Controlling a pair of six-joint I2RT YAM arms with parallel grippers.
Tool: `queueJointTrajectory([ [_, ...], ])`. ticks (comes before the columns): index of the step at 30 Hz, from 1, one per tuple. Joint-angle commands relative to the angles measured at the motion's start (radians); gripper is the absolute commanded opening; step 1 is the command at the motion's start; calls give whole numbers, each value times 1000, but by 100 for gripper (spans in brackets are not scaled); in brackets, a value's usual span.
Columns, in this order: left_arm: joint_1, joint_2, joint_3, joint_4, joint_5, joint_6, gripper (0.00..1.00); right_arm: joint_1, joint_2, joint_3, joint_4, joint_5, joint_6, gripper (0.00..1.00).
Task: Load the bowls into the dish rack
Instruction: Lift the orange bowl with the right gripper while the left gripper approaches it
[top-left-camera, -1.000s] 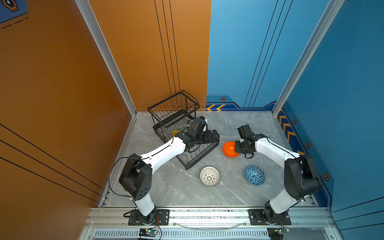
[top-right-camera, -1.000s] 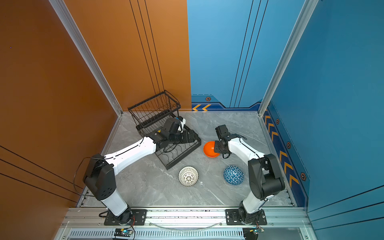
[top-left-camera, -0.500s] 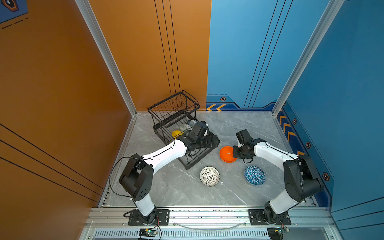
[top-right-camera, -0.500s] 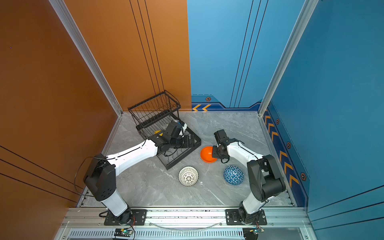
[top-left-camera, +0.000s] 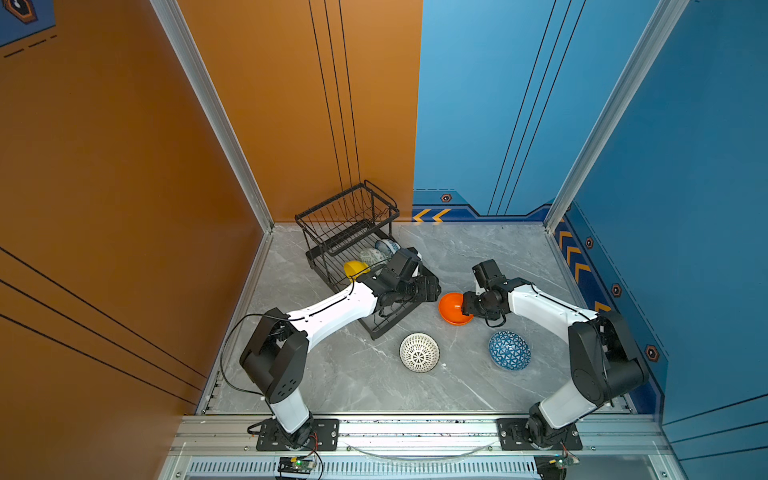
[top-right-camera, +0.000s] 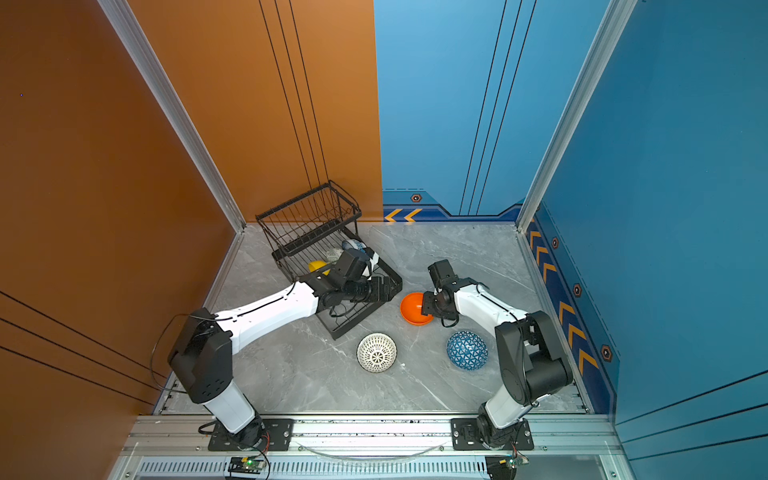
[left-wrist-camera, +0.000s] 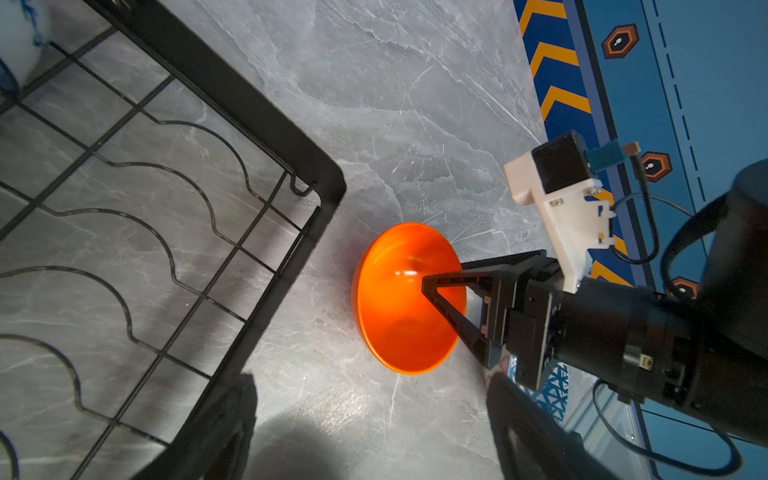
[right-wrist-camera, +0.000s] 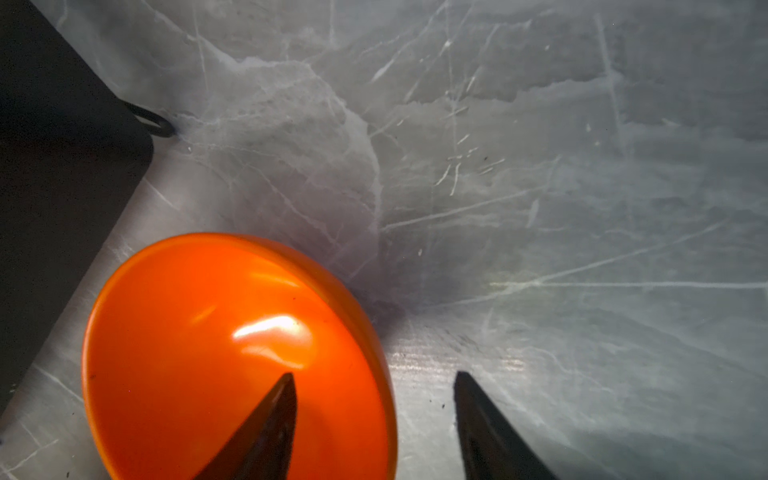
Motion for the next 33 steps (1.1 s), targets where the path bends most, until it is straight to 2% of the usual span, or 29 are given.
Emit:
queueJointTrajectory([
  [1, -18, 28, 32, -48, -13, 20, 78, -14, -72, -3, -8, 12, 2, 76],
  [7, -54, 91, 102, -132, -19, 42, 72, -80, -182, -5, -53, 38, -6, 97],
  [9, -68, 120, 125, -145, -11, 42, 72, -107, -221, -11, -64, 37, -5, 100],
  [21, -101, 301, 278, -264, -39, 74, 68, -207, -346, -60, -62, -2, 22, 100],
  [25, -99, 340, 304, -268, -32, 70, 57, -210, -348, -67, -48, -19, 24, 100],
  [33, -99, 397, 334, -282, -26, 80, 44, -212, -351, -71, -31, -38, 30, 100],
])
